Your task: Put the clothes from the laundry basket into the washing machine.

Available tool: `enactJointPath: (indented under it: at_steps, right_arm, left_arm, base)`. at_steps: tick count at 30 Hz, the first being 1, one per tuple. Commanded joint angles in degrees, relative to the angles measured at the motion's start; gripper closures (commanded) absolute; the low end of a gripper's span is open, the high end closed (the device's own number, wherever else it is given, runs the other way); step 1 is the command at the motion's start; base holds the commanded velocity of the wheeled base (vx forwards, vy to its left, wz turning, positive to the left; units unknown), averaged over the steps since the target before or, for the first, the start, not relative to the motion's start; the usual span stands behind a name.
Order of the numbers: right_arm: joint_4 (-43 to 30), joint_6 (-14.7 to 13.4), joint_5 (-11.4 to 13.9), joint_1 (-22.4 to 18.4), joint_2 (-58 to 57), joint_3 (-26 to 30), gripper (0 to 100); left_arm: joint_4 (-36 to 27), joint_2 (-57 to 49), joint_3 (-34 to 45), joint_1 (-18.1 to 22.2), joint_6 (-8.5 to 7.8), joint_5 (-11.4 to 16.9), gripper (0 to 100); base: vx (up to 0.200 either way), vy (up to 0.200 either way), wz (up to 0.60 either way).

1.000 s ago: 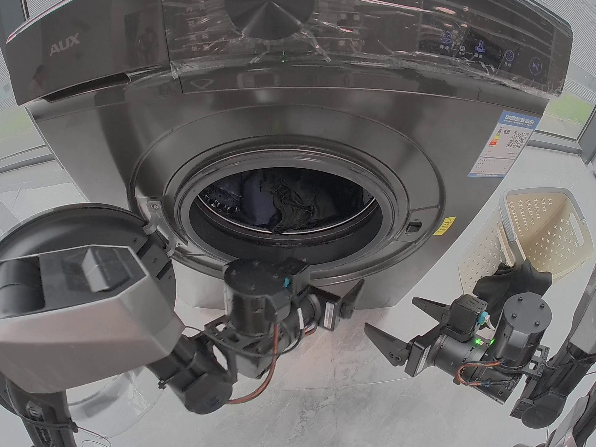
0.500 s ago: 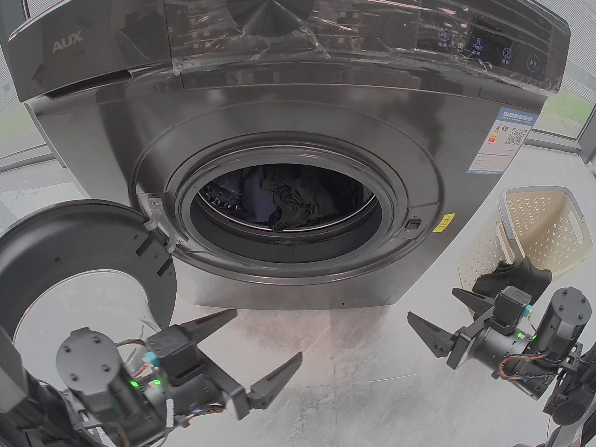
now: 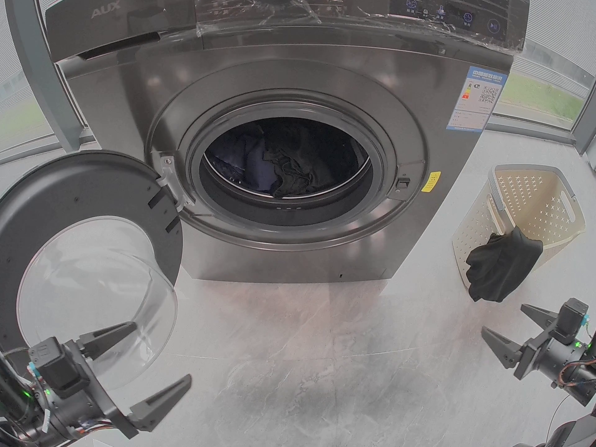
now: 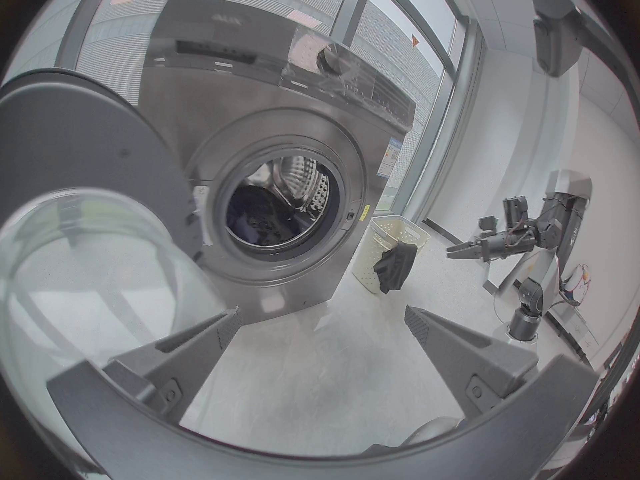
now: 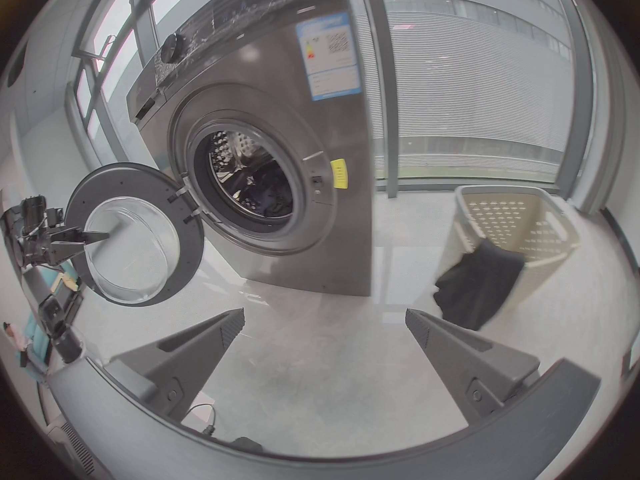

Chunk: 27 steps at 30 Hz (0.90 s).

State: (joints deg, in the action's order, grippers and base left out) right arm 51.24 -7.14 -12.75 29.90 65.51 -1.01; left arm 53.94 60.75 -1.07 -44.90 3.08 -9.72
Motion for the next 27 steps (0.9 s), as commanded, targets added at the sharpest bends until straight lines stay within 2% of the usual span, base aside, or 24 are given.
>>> enactJointPath:
  at_steps: [1, 2, 4, 7, 10, 13, 14, 16, 19, 21, 24, 25, 26, 27]
  right_arm:
    - [-17.84, 1.34, -1.57, -8.02, -27.63, 1.01, 0]
    - [-24.25, 1.52, -1.22, -9.95, -34.84, 1.01, 0]
    - [-30.58, 2.05, -0.96, -11.71, -41.25, 0.66, 0]
    - [-37.09, 4.33, -0.96, -14.17, -48.55, 0.05, 0]
    - [-40.25, 5.03, -0.78, -15.93, -52.94, -0.22, 0]
    - [-44.03, 5.12, -0.78, -18.21, -57.69, 0.4, 0]
    - [-47.02, 4.86, -0.87, -19.01, -60.06, 1.01, 0]
    - [-48.78, 3.72, -1.4, -19.27, -60.41, 0.75, 0]
    - [-47.81, 3.01, -3.07, -19.71, -60.24, 0.92, 0]
    - [-48.25, 3.72, -6.41, -21.55, -60.15, 0.84, 0]
    - [-48.42, 5.47, -7.38, -24.28, -60.15, 0.84, 0]
    - [-48.42, 6.62, -6.85, -26.12, -60.59, 0.84, 0]
    - [-48.51, 6.97, -5.0, -27.62, -61.12, 0.75, 0]
    - [-48.6, 7.23, -1.05, -28.59, -61.73, 0.75, 0]
  left_arm:
    - [-17.56, -26.38, 1.07, 11.76, -1.24, 3.3, 0]
    - [-21.51, -30.51, 1.07, 13.61, -1.41, 4.27, 0]
    - [-25.03, -34.38, 1.07, 15.81, -1.15, 4.88, 0]
    - [-30.04, -39.83, 1.07, 18.79, -0.71, 5.23, 0]
    - [-33.9, -43.87, 1.07, 21.08, -0.54, 5.76, 0]
    - [-41.9, -50.73, 1.07, 24.86, 0.34, 6.02, 0]
    - [-45.86, -53.45, 1.07, 27.06, 0.43, 6.11, 0]
    - [-49.72, -56.35, 1.07, 29.52, 0.61, 6.73, 0]
    - [-49.9, -56.44, 1.07, 29.69, 2.36, 7.43, 0]
    - [-49.9, -56.26, 1.07, 30.13, 3.6, 7.52, 0]
    - [-49.9, -55.47, 1.07, 32.15, 3.07, 7.61, 0]
    - [-49.9, -55.38, 1.07, 35.93, 2.28, 7.78, 0]
    - [-49.99, -55.38, 1.07, 38.31, 1.31, 7.87, 0]
    - [-49.9, -55.56, 1.07, 39.98, 0.17, 7.87, 0]
  base:
    - [-0.2, 0.0, 0.0]
    - [-0.2, 0.0, 0.0]
    - [-0.2, 0.0, 0.0]
    - [-0.2, 0.0, 0.0]
    - [-0.067, 0.0, 0.0]
    - [0.0, 0.0, 0.0]
    - [0.0, 0.0, 0.0]
    - [0.0, -0.2, 0.0]
    - [0.0, -0.2, 0.0]
    - [0.0, -0.2, 0.0]
    - [0.0, -0.2, 0.0]
    - [0.0, -0.2, 0.0]
    - [0.0, -0.2, 0.0]
    - [0.0, -0.2, 0.0]
